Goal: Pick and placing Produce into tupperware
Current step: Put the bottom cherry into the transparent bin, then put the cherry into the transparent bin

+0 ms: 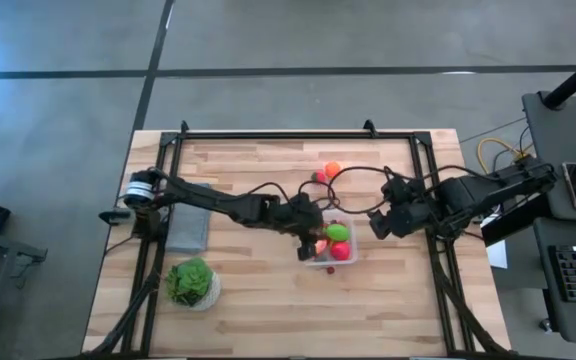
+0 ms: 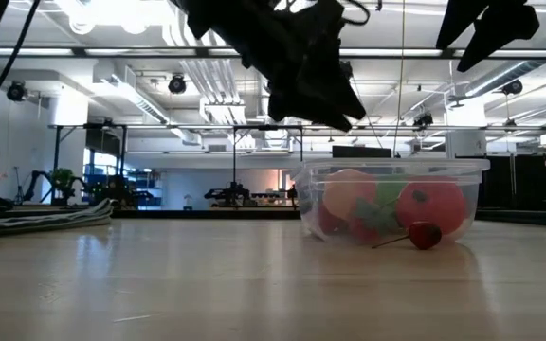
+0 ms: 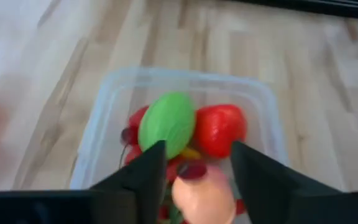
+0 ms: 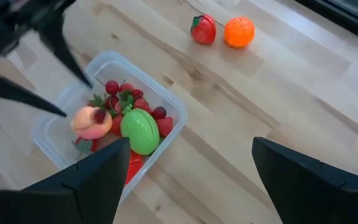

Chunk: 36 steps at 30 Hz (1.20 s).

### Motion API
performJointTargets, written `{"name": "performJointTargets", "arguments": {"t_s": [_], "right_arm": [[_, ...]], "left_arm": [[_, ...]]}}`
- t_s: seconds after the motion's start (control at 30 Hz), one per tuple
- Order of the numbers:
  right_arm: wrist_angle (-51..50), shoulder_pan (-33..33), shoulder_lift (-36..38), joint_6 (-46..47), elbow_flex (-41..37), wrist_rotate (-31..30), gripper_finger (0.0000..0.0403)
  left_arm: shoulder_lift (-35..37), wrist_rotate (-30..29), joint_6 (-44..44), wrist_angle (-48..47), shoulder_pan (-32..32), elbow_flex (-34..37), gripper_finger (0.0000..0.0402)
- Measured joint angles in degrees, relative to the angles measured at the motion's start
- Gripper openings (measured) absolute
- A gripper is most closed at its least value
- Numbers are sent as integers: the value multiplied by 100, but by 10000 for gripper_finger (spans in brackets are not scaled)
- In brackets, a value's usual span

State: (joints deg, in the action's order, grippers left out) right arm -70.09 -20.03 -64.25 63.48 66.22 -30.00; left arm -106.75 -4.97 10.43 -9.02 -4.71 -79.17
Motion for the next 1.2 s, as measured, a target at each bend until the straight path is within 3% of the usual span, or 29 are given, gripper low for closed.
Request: {"name": "performJointTargets", "arguments": {"t_s": [0.17, 0.27, 0.4, 0.63, 0.83, 1.07, 1.2], "right_arm": [[-13, 2, -251, -161, 0, 55, 329], [-20, 1, -398, -241, 0, 219, 329], [-21, 2, -538, -227, -9, 434, 329], [-10, -140, -615, -112, -94, 1185, 329], [57, -700, -624, 1279, -220, 1196, 329], [335, -1855, -1222, 3771, -145, 1102, 329], [404, -2379, -2027, 5196, 170, 1201, 329]], "left_arm": [[5, -150, 277, -187, 91, 2, 244], [41, -133, 276, -410, 51, 2, 272], [164, -129, 320, -907, -107, 2, 282], [203, -147, 1343, -2497, -427, 4, 283], [315, -458, 1485, -3011, -913, 17, 283], [839, -2258, 1639, -3502, -1279, 298, 283], [1343, -2663, 1641, -3459, -1258, 823, 283]]}}
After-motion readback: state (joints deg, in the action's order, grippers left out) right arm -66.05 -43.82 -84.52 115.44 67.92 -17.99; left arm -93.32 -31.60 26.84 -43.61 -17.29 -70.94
